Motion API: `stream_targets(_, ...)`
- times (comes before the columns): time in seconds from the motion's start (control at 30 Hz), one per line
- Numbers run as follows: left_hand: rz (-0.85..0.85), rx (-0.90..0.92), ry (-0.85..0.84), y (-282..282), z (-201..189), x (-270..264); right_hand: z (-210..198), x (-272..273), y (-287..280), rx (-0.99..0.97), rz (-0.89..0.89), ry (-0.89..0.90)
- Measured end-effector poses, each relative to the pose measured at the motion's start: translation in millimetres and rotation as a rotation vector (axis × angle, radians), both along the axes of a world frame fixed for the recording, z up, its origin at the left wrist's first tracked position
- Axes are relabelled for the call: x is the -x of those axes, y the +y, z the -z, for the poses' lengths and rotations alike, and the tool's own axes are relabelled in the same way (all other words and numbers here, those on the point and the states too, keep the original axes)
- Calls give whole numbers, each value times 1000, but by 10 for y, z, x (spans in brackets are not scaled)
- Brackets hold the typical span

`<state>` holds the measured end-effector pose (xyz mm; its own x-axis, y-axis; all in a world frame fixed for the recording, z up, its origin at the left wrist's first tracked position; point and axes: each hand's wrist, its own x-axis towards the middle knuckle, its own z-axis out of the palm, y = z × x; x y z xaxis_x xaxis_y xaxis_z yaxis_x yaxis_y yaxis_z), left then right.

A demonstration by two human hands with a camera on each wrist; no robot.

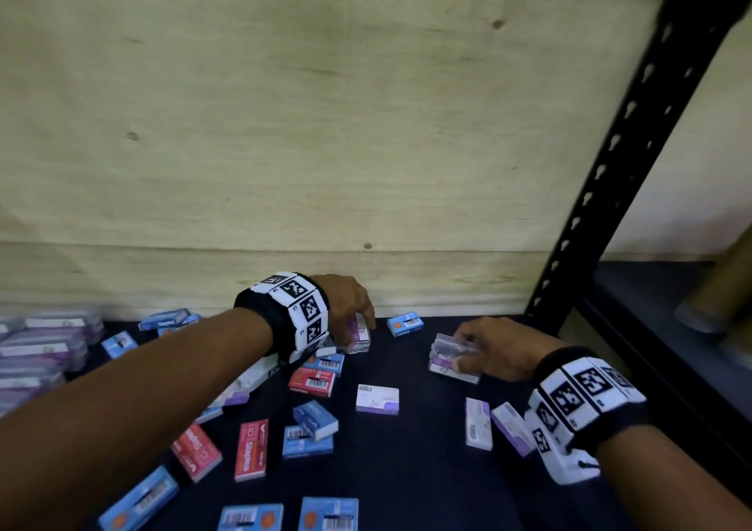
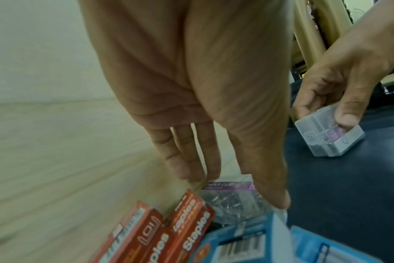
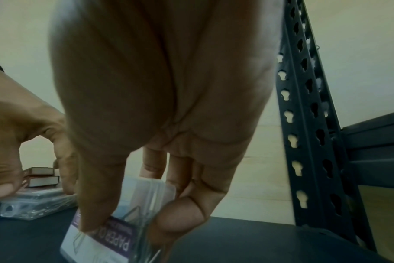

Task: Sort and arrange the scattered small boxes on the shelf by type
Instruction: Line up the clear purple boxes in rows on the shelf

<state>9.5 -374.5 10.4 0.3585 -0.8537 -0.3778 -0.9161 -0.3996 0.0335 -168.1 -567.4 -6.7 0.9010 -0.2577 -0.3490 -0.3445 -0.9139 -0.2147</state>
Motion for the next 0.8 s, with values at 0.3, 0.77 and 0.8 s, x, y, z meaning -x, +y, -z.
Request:
stream_targets(0.3, 23, 49, 104, 11, 60, 74, -2, 15, 2, -5, 5, -4)
stream_targets(0.77, -39, 137, 105, -174, 182, 287, -123, 152, -31, -20, 34, -8)
stream_targets(0.8, -37, 150, 104, -174, 184, 304, -149, 175, -36, -13, 29, -7)
